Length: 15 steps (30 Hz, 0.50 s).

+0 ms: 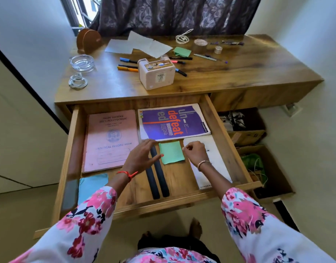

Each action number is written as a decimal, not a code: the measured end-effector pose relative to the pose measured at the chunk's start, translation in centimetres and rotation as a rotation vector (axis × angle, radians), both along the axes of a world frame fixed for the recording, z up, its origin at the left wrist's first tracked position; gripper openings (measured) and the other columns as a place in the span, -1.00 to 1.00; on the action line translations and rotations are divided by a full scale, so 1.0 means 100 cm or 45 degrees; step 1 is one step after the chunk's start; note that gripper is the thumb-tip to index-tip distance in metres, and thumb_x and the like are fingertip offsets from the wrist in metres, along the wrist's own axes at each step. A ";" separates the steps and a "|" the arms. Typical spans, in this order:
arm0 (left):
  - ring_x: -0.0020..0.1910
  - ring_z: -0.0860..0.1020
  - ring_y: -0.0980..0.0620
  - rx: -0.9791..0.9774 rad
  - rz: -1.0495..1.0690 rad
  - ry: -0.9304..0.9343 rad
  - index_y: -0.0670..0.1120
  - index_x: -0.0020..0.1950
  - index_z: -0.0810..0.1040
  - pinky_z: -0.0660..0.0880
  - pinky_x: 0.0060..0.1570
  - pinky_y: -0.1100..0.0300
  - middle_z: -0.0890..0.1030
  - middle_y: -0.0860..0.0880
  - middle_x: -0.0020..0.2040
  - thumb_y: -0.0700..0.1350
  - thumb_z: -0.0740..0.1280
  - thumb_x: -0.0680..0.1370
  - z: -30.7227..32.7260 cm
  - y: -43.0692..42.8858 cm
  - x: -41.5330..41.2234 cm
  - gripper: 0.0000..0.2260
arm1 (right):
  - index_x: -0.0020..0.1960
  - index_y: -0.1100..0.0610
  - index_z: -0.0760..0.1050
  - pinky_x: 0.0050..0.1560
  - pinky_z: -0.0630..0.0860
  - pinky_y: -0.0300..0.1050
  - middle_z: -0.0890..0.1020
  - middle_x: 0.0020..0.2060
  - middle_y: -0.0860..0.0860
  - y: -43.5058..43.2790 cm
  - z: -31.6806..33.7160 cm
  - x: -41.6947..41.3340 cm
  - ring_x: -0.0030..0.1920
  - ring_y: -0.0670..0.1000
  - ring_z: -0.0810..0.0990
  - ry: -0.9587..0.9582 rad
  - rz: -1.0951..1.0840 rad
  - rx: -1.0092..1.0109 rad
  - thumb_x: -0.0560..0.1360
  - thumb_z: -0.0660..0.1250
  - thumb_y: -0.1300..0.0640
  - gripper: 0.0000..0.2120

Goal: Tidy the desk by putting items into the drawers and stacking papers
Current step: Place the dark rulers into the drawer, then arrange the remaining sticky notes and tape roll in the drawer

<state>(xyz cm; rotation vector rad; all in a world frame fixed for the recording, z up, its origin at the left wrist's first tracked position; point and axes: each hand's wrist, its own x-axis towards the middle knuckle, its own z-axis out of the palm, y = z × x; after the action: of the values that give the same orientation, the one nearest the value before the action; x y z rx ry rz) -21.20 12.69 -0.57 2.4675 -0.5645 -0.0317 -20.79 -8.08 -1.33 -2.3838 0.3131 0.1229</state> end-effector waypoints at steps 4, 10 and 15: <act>0.23 0.46 -0.11 -0.022 0.026 -0.131 -0.23 0.24 0.46 0.43 0.12 0.12 0.51 -0.17 0.22 0.00 0.36 0.50 0.021 -0.041 0.022 -0.59 | -0.24 0.35 0.59 -0.22 0.36 -0.21 0.64 -0.28 0.20 -0.046 0.033 0.009 -0.24 0.02 0.54 -0.109 0.035 -0.001 0.45 0.30 0.25 -0.82; 0.19 0.48 -0.10 -0.185 0.064 -0.164 -0.20 0.18 0.49 0.41 0.10 0.09 0.53 -0.17 0.17 0.02 0.34 0.50 0.059 -0.127 0.053 -0.63 | -0.12 0.27 0.61 -0.12 0.38 -0.21 0.65 -0.16 0.17 -0.138 0.066 0.026 -0.12 0.05 0.56 -0.210 0.058 -0.101 0.49 0.30 0.16 -0.82; 0.13 0.51 -0.13 -0.196 0.090 -0.186 -0.23 0.11 0.52 0.35 0.11 0.19 0.56 -0.19 0.09 0.07 0.32 0.46 0.084 -0.201 0.080 -0.60 | -0.12 0.20 0.60 -0.06 0.48 -0.11 0.66 -0.14 0.14 -0.219 0.088 0.047 -0.09 0.08 0.59 -0.263 0.161 -0.191 0.50 0.27 0.11 -0.81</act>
<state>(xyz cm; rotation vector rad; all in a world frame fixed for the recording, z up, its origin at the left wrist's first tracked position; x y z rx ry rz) -13.20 -7.42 7.80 2.3499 -0.5206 0.2141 -16.12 -30.02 7.49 -2.5385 0.0758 -0.0918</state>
